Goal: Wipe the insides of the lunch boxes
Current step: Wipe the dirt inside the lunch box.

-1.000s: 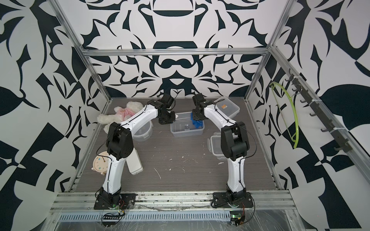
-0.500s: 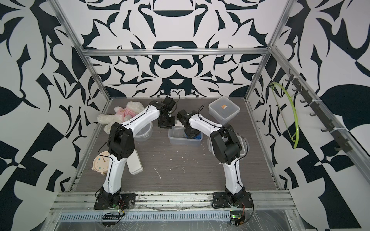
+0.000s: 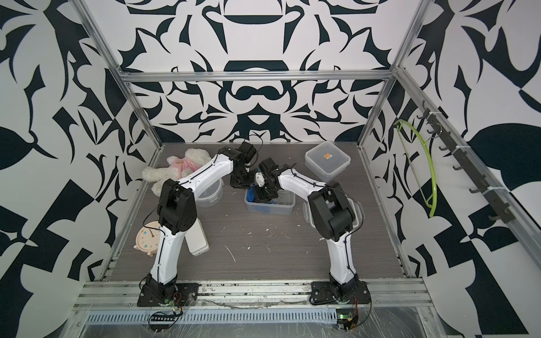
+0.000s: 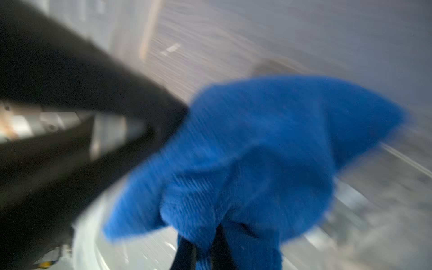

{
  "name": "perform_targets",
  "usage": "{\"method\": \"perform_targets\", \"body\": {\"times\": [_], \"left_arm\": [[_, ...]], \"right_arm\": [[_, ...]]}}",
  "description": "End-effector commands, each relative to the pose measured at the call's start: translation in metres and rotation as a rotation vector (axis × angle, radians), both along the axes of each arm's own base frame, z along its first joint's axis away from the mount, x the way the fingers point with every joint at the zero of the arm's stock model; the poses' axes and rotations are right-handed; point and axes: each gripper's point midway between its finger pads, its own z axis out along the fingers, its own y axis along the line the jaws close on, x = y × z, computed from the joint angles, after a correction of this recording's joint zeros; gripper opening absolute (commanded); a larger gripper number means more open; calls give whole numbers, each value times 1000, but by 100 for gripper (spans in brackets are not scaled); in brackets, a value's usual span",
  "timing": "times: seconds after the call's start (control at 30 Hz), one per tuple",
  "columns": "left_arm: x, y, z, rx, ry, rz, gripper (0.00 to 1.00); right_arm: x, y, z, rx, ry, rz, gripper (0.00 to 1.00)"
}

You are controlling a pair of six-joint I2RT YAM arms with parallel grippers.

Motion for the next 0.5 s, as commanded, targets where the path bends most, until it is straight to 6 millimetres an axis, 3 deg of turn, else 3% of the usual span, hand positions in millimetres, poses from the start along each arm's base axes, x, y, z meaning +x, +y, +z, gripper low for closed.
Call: {"method": "perform_targets", "body": {"times": [0.0,0.1,0.2,0.33,0.47], "left_arm": [[11,-6,7,-58,-24,47,0],[11,-9,7,-67,-21,45,0],[10,-10,6,-71,-15,45,0],[5,-9,3,-71,0,43,0],[1,-6,-1,-60,7,39,0]], "right_arm": [[-7,55,29,241,72,49,0],[8,64,24,256,57,13,0],[28,47,2,103,2,-69,0],[66,-9,-26,-159,-101,-246,0],[101,-70,-31,-305,-187,-419,0]]}}
